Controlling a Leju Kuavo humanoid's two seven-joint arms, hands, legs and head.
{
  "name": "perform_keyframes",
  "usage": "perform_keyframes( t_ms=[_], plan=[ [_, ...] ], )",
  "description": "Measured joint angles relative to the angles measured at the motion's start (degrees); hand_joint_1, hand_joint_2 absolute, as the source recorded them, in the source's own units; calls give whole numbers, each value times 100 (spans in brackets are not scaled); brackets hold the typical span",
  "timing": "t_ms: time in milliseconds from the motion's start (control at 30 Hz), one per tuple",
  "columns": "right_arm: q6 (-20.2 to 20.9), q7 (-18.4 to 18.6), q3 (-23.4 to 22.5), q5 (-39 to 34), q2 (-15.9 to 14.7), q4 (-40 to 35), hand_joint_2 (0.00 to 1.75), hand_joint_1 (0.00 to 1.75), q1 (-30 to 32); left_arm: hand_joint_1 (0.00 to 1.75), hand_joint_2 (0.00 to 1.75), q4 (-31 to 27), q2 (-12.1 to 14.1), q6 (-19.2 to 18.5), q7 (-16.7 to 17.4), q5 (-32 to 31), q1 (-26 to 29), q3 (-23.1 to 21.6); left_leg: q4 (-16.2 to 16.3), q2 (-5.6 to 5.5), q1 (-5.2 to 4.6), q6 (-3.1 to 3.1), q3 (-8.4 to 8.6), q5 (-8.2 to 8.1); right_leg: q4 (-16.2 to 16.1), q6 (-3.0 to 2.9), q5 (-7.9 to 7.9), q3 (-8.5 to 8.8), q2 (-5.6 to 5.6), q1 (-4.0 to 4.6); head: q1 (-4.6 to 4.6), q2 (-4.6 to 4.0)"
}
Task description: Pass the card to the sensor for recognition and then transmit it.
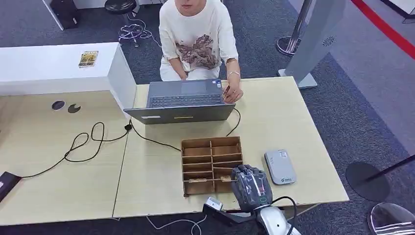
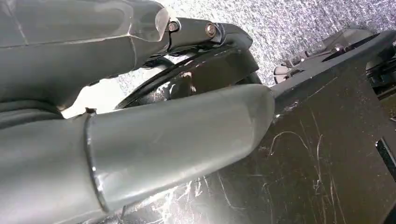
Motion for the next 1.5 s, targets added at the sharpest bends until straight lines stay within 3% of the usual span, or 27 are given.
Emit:
perform_keyframes(
  t_ms=[233, 500, 700, 1267, 1500],
  plan=[
    [-13, 0, 0, 0, 0, 0, 175, 138, -10, 0, 0, 0, 0, -4, 0, 0, 0, 0, 0, 0, 0, 0, 0, 0, 0, 0, 0, 0, 0, 0, -2, 2],
    [-107, -99, -4, -92, 15, 17, 175, 169, -35, 0, 0, 0, 0, -11, 0, -2, -1, 2, 0, 0, 0, 0, 0, 0, 0, 0, 0, 0, 0, 0, 0, 2],
    [-282, -643, -116, -806, 46, -31, 175, 169, 14, 0, 0, 0, 2, -20, 0, -2, -1, 0, 0, -1, 0, 0, 0, 0, 0, 0, 0, 0, -1, 0, 0, 2],
    [-461, -1027, -352, -1513, 46, -356, 175, 171, 223, 0, 0, 0, 2, -22, 0, -2, -1, 2, 0, 0, 0, 0, 0, 0, 0, 0, 0, -1, 1, 0, -2, 0],
    [-468, -1344, -467, -2132, 13, -511, 175, 173, 330, 0, 0, 0, 2, -22, 0, 4, -1, 0, 0, 0, 0, 0, 0, 0, 0, 0, 0, -2, 1, 0, 0, 2]
  ],
)
